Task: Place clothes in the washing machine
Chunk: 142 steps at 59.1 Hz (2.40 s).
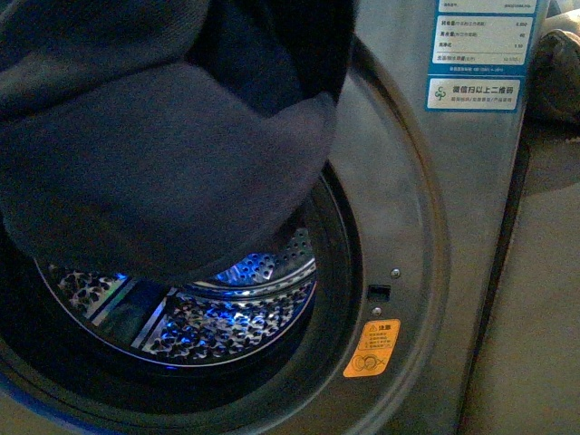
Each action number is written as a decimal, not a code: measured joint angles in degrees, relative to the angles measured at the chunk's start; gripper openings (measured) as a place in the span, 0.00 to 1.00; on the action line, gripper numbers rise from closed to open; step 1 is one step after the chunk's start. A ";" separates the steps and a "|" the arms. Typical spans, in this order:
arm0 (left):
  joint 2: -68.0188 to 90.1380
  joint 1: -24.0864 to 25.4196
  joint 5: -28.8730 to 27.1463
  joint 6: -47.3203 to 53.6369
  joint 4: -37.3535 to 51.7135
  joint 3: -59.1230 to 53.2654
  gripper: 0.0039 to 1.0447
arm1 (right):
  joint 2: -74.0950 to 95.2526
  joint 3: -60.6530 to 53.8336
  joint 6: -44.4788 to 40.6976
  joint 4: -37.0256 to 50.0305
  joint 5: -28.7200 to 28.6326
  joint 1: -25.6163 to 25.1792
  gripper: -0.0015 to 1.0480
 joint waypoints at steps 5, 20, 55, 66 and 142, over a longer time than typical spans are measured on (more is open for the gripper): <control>-2.51 2.97 2.47 -0.96 1.95 -4.66 0.11 | 0.00 0.00 0.02 0.00 0.00 0.00 0.93; -5.99 6.19 6.75 -3.72 4.76 -13.00 0.11 | -0.04 0.00 0.02 0.00 0.00 0.00 0.93; -10.99 9.09 14.78 -5.14 13.70 -35.69 0.11 | -37.70 -62.07 -4.70 30.08 8.85 -7.58 0.93; -7.80 10.03 15.61 -5.92 17.51 -38.27 0.11 | -46.56 -81.29 3.19 32.37 6.23 -18.36 0.93; 51.52 18.88 13.03 -7.69 11.96 5.75 0.11 | -74.51 -123.10 -2.99 34.12 10.03 -22.91 0.02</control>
